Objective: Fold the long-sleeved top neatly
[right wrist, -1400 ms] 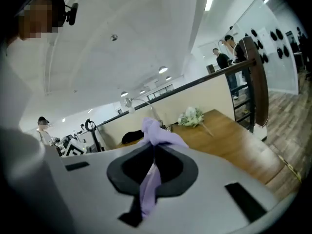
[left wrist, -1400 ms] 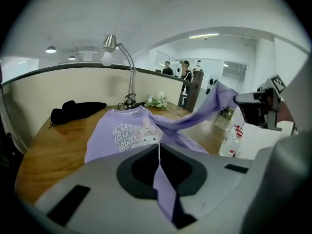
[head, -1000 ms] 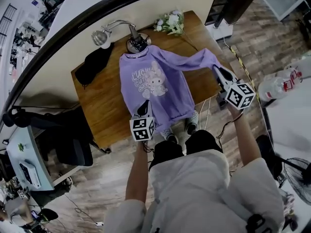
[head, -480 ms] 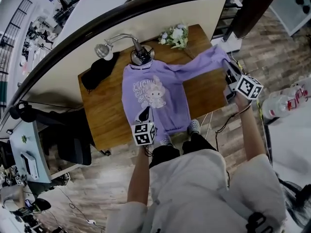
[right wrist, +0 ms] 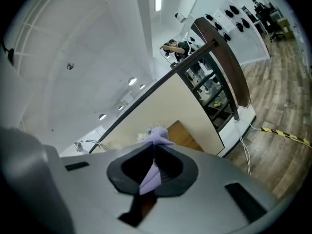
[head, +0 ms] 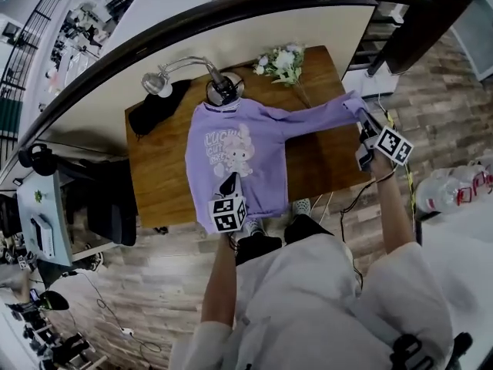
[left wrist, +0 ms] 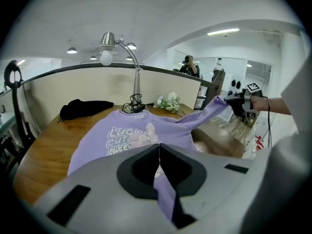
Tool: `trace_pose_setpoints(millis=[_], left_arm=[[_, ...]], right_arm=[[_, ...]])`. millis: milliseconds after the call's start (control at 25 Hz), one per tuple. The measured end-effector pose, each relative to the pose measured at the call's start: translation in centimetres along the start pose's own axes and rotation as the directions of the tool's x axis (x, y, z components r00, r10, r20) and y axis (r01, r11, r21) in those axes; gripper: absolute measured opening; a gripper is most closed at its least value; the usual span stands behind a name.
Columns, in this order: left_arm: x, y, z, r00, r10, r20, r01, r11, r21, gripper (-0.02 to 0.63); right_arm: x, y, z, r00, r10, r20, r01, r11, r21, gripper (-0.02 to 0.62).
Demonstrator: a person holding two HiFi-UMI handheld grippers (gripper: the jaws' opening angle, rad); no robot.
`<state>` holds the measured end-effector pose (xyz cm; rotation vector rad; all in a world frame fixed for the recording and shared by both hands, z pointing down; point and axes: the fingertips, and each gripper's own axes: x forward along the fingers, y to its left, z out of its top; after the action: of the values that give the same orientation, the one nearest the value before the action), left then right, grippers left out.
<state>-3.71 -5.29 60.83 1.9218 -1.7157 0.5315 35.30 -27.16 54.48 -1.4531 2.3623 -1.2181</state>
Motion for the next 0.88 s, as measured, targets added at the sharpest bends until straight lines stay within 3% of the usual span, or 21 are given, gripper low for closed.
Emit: trace_pose_setpoints(millis=[320,520,640,720,880], left_arm=[[1.3,-2.4,-0.7,0.999,0.047,-0.027,-0.047,0.999,-0.019,0.025],[2.2,-3.7,-1.1,0.997,0.057,-0.052,-0.057,0.998,-0.017,0.025],[2.9,-4.5,-1.3,0.997,0.051,-0.066,-0.052,0.999,-0.012,0.025],[3.3,-5.2,-1.6,0.996,0.043,-0.078,-0.044,0.999,-0.006,0.025],[4.4,-6.5,-1.6,0.996,0.028,-0.088,-0.028,1.000,0.008,0.025]], right_arm=[[0.4,-8.2,-3.3,0.994,-0.064,-0.090,0.078,0.985,0.155,0.028],[-0.2,-11.0,-4.3,0.992,-0.074,-0.106,0.096,0.969,0.226,0.080],[-0.6,-12.2,-4.2,0.997,-0.053,-0.047,0.067,0.930,0.362,0.149],[-1.3,-13.4,-4.4,0.997,-0.073,-0.021,0.075,0.905,0.418,0.156],[-2.2,-14.5,-5.0,0.992,-0.119,-0.041,0.126,0.931,0.342,0.158]])
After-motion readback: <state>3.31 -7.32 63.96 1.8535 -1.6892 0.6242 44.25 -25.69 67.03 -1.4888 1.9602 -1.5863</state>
